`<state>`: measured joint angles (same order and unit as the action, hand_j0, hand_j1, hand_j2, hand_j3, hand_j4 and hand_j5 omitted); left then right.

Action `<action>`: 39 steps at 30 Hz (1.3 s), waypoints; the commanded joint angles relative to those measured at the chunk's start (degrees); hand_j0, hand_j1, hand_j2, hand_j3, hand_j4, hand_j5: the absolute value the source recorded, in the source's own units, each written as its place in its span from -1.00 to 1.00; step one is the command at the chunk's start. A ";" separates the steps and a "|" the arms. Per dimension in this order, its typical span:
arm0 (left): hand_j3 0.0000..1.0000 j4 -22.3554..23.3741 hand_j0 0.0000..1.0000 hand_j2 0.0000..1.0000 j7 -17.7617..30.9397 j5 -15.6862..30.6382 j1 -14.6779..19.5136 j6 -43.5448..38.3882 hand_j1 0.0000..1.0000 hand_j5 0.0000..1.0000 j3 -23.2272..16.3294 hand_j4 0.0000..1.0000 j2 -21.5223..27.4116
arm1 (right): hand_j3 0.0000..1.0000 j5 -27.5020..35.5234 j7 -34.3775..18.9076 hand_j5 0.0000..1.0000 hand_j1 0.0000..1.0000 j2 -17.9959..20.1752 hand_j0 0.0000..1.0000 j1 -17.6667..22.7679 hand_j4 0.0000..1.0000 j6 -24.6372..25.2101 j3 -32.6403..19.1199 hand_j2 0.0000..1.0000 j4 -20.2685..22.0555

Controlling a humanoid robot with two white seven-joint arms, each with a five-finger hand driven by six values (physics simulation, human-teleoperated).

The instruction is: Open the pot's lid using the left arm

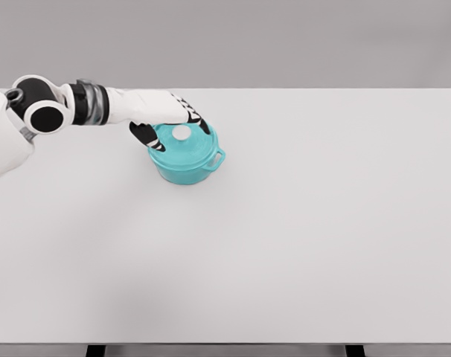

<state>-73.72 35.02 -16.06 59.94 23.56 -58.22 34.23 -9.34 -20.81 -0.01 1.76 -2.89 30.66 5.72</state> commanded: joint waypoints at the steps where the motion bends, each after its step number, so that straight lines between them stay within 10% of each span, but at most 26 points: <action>1: 0.65 2.44 0.65 0.65 -0.02 -0.73 0.00 -0.10 0.65 0.65 -0.49 0.65 -0.92 | 1.00 0.03 -0.02 1.00 1.00 0.01 1.00 0.00 1.00 -0.01 0.01 1.00 0.00; 17: 0.59 5.16 0.59 0.59 -0.02 -3.37 0.35 -0.10 0.59 0.59 -0.49 0.59 -3.03 | 1.00 0.03 -0.02 1.00 1.00 0.01 1.00 0.00 1.00 -0.01 0.01 1.00 0.00; 39: -0.11 5.16 -0.11 -0.11 -0.02 -3.63 0.61 0.43 -0.11 -0.11 -0.49 -0.11 -3.03 | 1.00 0.03 -0.02 1.00 1.00 0.01 1.00 0.00 1.00 -0.01 0.01 1.00 0.00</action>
<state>-68.60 35.01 -19.85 61.00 23.99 -58.78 31.12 -9.34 -20.81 -0.01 1.84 -2.89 30.66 5.72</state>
